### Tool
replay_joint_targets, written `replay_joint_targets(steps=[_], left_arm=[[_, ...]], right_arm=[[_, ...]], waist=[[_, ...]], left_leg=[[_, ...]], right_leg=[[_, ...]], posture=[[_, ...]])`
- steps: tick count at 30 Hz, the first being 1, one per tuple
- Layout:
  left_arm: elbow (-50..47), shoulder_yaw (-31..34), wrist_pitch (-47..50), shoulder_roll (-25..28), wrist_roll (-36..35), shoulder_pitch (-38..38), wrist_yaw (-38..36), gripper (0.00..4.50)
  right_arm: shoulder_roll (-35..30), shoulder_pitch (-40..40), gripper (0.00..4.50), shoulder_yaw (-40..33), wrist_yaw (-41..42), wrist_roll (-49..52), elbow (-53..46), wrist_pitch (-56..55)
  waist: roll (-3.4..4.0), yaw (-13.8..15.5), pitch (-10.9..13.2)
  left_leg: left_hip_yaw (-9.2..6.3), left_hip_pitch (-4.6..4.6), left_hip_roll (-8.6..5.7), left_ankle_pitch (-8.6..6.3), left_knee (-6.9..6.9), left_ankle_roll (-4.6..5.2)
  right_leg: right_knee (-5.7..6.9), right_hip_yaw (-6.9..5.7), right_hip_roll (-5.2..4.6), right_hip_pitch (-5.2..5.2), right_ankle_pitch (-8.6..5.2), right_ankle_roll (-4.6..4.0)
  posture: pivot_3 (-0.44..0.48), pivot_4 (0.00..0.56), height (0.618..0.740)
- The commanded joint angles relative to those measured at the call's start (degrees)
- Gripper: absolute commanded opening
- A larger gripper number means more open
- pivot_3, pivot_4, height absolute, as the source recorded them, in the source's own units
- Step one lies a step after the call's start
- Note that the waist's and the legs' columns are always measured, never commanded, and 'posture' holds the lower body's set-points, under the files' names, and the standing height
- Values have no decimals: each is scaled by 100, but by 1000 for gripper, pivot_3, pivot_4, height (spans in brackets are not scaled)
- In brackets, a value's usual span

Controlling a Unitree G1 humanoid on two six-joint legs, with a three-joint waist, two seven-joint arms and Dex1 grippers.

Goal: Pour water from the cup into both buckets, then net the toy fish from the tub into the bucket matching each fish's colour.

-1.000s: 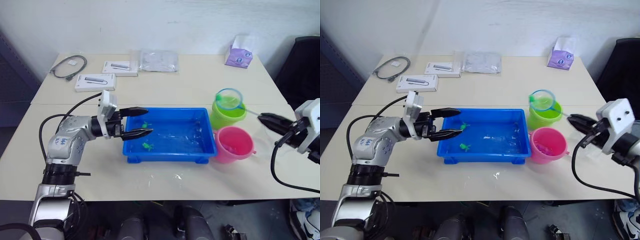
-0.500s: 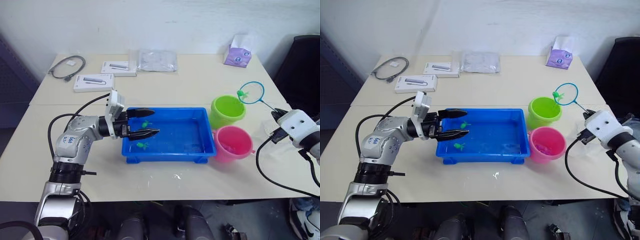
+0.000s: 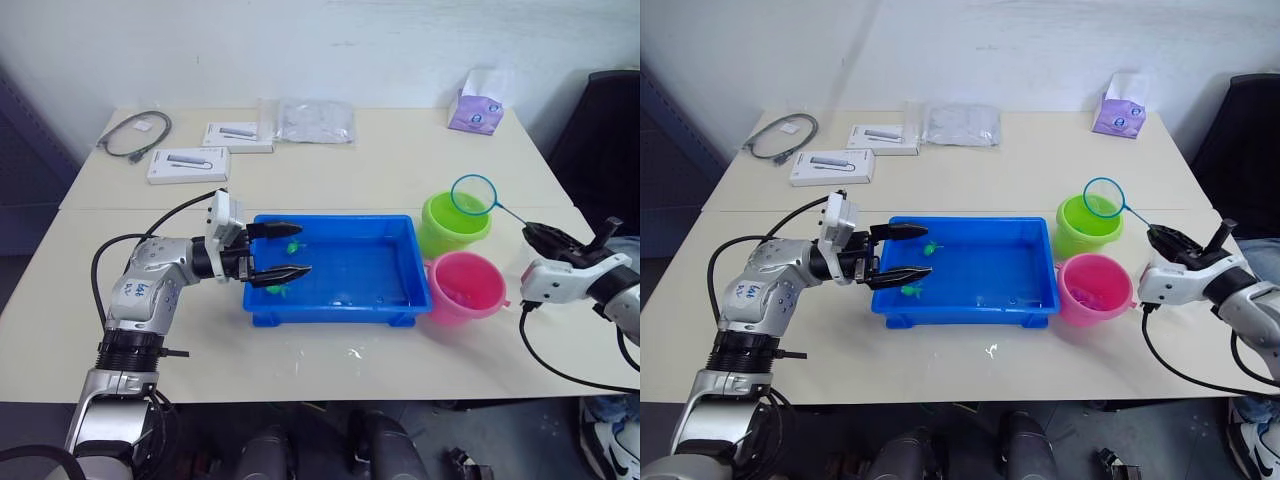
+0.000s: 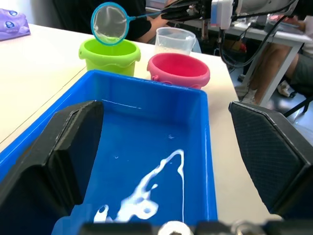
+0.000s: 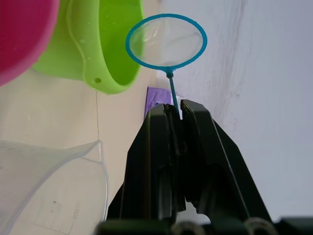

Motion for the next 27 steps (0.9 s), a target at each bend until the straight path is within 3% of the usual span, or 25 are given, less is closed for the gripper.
replay_joint_targets(steps=[1,5,9,13,22,27], left_arm=[[191,409,-421,277,24,150,-66,4417],[368,636,-626,702,33,424,-215,4417],[554,819,-852,1060,88,637,-311,4417],[502,983,-960,1238,77,966,-302,4417],[-16,1158,-501,1384,-85,1540,-128,4417],[-205,1116,-387,1341,-50,1545,-23,4417]], right_arm=[[177,-53,0,-95,1218,2203,-947,498],[227,49,0,397,2557,4080,-2564,2430],[250,-270,0,973,3089,4710,-3559,4121],[468,-729,0,1541,3284,4651,-3928,5120],[904,-1074,0,2087,3227,4467,-4197,6806],[1113,-1483,0,2541,3186,3915,-3723,7209]], waist=[[0,-37,0],[1,-95,0],[0,-102,1],[0,-74,0],[-2,20,0],[-1,-7,0]], left_leg=[[0,1,1,0,-1,-1],[-11,4,10,2,-7,-6],[-23,1,8,-1,-3,0],[-25,-1,-3,-10,-2,16],[-27,-25,-17,-18,1,30],[-27,-26,-17,-18,2,29]], right_leg=[[0,2,0,0,0,0],[2,-3,-2,1,-3,-5],[2,-13,-17,4,-3,-6],[0,-28,-46,4,-3,-7],[-4,-45,-67,-11,-3,-6],[0,-46,-65,-15,-3,-6]], posture=[[0,150,740],[0,150,740],[0,150,740],[0,150,740],[0,150,740],[0,150,740]])
